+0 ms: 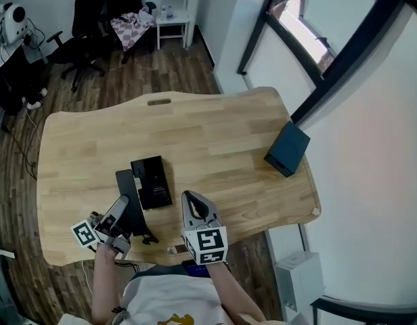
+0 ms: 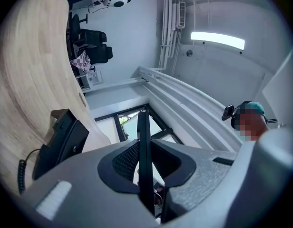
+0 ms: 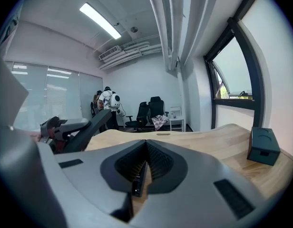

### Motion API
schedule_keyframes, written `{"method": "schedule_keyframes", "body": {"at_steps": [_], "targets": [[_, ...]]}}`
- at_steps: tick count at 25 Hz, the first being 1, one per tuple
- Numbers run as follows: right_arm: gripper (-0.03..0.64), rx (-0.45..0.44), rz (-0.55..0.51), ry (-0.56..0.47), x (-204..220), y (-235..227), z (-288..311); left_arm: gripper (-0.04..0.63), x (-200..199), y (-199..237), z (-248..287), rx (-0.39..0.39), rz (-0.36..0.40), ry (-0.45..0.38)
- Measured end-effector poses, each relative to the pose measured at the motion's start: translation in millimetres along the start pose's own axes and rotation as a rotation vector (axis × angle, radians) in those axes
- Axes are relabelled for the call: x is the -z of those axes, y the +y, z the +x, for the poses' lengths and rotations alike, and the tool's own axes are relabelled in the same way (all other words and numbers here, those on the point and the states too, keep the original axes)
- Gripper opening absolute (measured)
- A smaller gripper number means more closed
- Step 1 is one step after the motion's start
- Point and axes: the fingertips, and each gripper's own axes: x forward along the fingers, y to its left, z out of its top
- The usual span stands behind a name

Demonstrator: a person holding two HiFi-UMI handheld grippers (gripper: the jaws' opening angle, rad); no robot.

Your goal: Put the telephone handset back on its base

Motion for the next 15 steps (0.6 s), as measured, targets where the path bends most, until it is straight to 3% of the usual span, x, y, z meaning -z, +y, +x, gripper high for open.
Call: {"method": "schedule_keyframes", "body": {"at_steps": [6,15], "targets": [[0.006,-0.004,0.008,0.041,13,6,16,0.075,-5,21,-2,0.002,-0.036,0.019],[0.006,0.003,-0.031,0.034,21,13,26,0.075,-13,39,-3,-0.013,-0.028,-0.03]]}}
